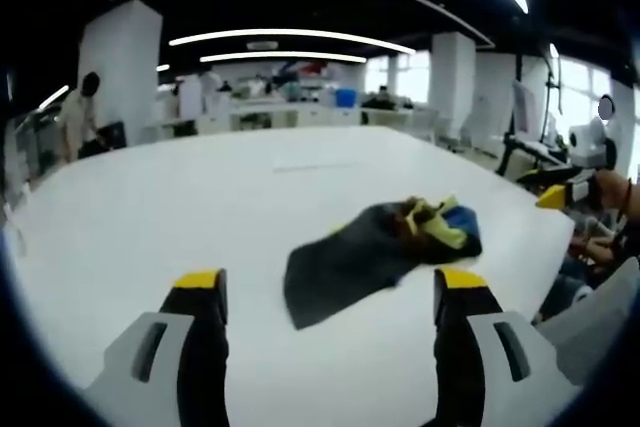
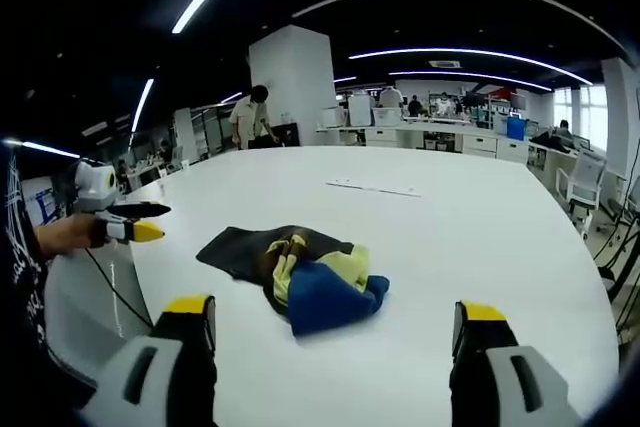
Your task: Fold the garment on the visible template until the final outline fits inside the template.
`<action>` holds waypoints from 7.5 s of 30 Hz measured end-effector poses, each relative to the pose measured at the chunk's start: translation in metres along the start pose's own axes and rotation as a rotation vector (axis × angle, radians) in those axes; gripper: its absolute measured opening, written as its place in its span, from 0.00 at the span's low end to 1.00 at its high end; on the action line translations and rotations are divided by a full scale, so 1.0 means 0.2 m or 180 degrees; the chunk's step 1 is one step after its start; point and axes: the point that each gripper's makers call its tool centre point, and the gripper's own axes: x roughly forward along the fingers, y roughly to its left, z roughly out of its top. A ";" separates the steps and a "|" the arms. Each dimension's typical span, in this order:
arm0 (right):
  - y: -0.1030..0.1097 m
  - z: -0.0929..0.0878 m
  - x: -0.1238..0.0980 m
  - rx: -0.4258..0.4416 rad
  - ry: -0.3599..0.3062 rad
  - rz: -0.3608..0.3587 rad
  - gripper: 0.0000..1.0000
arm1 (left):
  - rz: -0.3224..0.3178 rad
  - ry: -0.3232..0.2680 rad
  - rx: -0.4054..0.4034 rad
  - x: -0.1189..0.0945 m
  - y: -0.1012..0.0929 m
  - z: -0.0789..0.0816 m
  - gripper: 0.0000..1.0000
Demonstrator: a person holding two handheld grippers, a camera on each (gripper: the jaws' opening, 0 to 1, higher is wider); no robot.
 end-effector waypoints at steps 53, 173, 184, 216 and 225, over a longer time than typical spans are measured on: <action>0.18 -0.06 0.34 -0.0172 0.0222 0.0261 0.48 | -0.1013 0.0369 0.0816 0.50 -0.40 -0.11 0.36; -0.32 -0.17 0.28 0.0803 0.0427 -0.0766 0.00 | 0.0223 0.0724 0.0594 0.42 0.36 -0.06 0.00; -0.29 -0.12 0.22 0.0918 0.0420 -0.0765 0.03 | 0.0050 0.0618 0.0599 0.43 0.26 -0.03 0.10; -0.26 -0.03 0.37 0.0586 0.0759 -0.0584 0.14 | -0.1020 0.0466 0.0810 0.69 -0.36 0.06 0.14; -0.29 -0.08 0.36 0.0547 0.0864 -0.0629 0.05 | -0.1095 0.0663 0.0830 0.77 -0.40 -0.03 0.12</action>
